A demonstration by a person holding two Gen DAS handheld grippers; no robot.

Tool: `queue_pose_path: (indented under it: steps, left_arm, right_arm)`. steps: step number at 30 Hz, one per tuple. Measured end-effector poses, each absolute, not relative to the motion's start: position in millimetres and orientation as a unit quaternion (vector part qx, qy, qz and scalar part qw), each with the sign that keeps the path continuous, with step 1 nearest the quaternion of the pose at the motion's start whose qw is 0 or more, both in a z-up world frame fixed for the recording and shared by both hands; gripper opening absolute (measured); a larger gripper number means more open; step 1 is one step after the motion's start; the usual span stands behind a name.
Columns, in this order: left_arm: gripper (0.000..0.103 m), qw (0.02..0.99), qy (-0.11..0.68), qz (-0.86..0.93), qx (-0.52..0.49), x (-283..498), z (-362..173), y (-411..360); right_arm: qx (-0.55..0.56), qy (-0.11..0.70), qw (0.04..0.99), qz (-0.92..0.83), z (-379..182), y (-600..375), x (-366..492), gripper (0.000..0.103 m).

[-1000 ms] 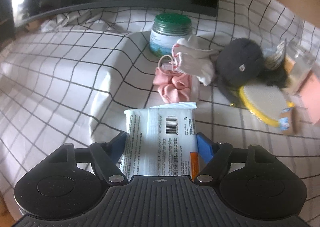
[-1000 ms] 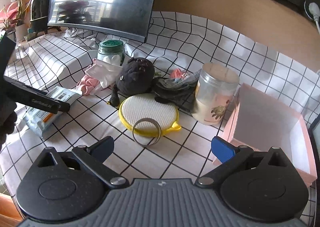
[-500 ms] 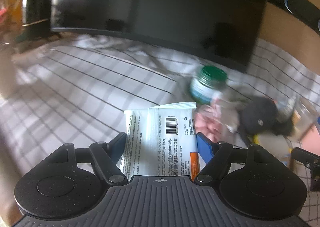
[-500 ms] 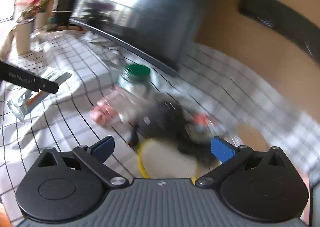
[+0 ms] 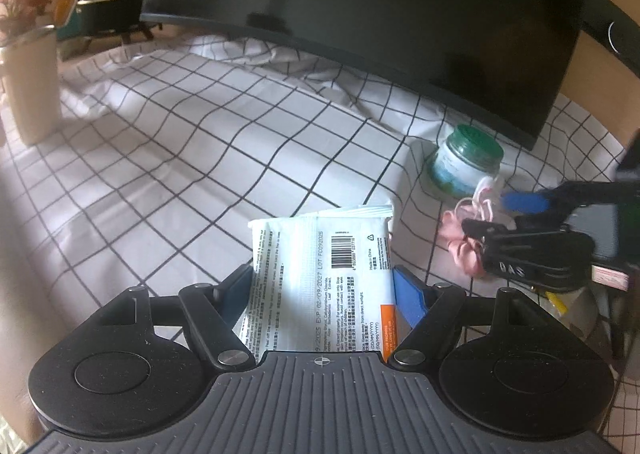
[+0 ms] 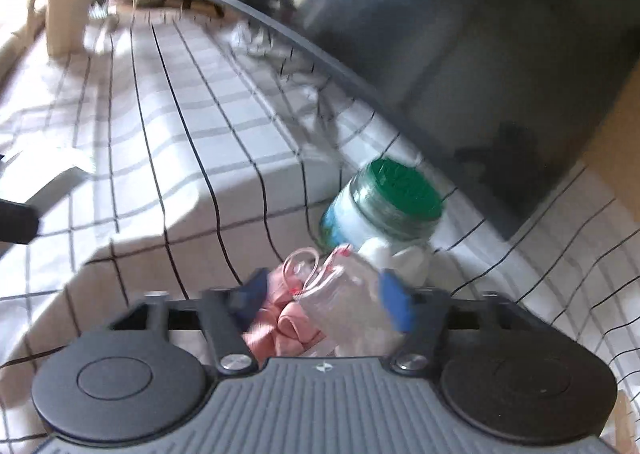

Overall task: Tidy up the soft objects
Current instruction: 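Carry the wipes pack and white cloth into the pink box while both grippers open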

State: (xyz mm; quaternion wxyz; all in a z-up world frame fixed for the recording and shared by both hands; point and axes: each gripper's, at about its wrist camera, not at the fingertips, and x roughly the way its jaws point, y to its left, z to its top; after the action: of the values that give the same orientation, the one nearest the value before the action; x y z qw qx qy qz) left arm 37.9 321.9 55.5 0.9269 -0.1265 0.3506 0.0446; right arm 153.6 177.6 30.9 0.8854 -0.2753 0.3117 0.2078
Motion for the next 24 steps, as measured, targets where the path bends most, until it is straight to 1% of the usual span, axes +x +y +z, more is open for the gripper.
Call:
queue_pose_path:
  steps: [1, 2, 3, 6, 9, 14, 18, 24]
  left_arm:
    - [0.079, 0.927, 0.35, 0.046, -0.126, 39, 55, 324]
    - [0.079, 0.928, 0.349, 0.047, -0.126, 40, 56, 325]
    - [0.079, 0.928, 0.347, 0.047, -0.125, 42, 57, 326]
    - [0.079, 0.934, 0.334, 0.045, -0.116, 52, 66, 327]
    - [0.079, 0.944, 0.315, 0.03, -0.099, 73, 82, 324]
    - [0.079, 0.963, 0.263, -0.016, -0.063, 122, 130, 303]
    - [0.079, 0.971, 0.226, -0.061, -0.042, 153, 170, 266]
    - [0.08, 0.969, 0.202, -0.143, 0.008, 184, 214, 180]
  right_arm:
    - [-0.269, 0.321, 0.884, 0.209, 31, 174, 157, 0.023]
    - [-0.263, 0.326, 0.884, 0.209, 33, 170, 158, 0.016]
    - [-0.254, 0.33, 0.885, 0.208, 38, 164, 159, 0.006]
    - [-0.219, 0.321, 0.898, 0.208, 72, 139, 154, 0.006]
    - [-0.181, 0.3, 0.912, 0.211, 120, 112, 153, 0.005]
    - [-0.128, 0.26, 0.939, 0.184, 198, 57, 155, 0.005]
    - [-0.113, 0.218, 0.96, 0.136, 243, 13, 145, 0.005]
    - [-0.11, 0.177, 0.977, 0.048, 279, -59, 126, 0.005]
